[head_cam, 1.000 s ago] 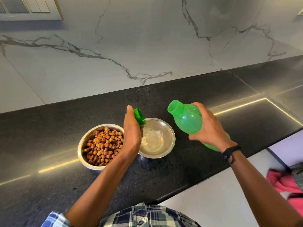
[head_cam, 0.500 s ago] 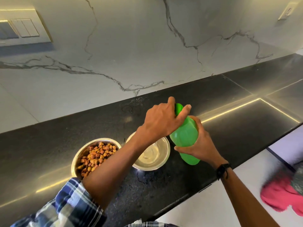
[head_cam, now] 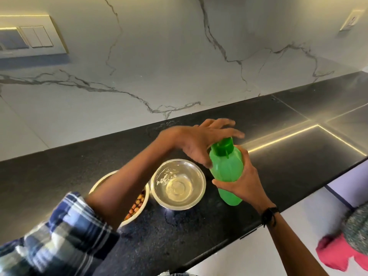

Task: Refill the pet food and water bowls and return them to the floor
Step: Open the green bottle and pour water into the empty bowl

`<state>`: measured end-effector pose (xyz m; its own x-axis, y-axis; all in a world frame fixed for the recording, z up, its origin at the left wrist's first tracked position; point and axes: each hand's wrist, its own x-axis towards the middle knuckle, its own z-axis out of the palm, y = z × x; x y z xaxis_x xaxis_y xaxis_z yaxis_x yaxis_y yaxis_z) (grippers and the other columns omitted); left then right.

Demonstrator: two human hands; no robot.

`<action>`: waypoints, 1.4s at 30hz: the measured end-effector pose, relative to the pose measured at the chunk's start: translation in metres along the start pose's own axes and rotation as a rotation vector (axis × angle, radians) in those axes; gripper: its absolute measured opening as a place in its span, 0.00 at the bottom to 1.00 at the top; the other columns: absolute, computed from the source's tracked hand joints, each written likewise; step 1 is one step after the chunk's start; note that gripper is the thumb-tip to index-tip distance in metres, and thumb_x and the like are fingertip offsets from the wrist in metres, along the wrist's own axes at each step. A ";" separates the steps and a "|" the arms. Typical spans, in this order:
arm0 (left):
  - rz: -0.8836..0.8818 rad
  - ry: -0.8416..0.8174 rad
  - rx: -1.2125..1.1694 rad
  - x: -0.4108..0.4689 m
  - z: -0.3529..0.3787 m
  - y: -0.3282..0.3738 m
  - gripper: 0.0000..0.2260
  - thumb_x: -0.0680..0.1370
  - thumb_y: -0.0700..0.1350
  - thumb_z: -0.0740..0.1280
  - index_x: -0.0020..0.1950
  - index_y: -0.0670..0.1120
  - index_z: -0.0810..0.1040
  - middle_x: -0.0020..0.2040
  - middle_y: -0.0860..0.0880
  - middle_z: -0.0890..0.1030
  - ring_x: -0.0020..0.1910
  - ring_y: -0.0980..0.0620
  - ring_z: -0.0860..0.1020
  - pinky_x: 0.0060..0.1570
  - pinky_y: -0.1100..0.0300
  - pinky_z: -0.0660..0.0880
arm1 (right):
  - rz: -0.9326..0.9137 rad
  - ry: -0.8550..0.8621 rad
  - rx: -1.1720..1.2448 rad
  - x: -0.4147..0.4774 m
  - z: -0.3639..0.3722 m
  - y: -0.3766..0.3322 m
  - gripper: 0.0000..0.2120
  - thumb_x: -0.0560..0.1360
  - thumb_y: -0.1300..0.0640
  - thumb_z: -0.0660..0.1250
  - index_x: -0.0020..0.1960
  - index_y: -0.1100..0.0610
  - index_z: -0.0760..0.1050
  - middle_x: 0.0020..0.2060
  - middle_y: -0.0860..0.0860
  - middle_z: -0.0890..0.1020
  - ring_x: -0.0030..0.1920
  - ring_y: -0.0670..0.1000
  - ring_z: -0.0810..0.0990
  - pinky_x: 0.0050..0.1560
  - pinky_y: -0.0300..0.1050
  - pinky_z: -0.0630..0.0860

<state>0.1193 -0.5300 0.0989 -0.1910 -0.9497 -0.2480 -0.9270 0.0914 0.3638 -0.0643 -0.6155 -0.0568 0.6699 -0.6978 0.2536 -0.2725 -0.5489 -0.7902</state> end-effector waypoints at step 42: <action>-0.629 0.622 -0.303 -0.059 0.101 -0.101 0.27 0.76 0.63 0.64 0.70 0.50 0.68 0.66 0.47 0.76 0.62 0.49 0.75 0.59 0.50 0.76 | 0.164 0.086 0.227 0.206 0.056 -0.012 0.53 0.50 0.44 0.85 0.68 0.46 0.63 0.60 0.46 0.77 0.60 0.49 0.77 0.63 0.54 0.76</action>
<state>0.1913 -0.4533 -0.0140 0.6054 -0.7958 0.0148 -0.6607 -0.4922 0.5667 0.1160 -0.7266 -0.0260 0.5660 -0.8105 0.1510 -0.2045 -0.3154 -0.9267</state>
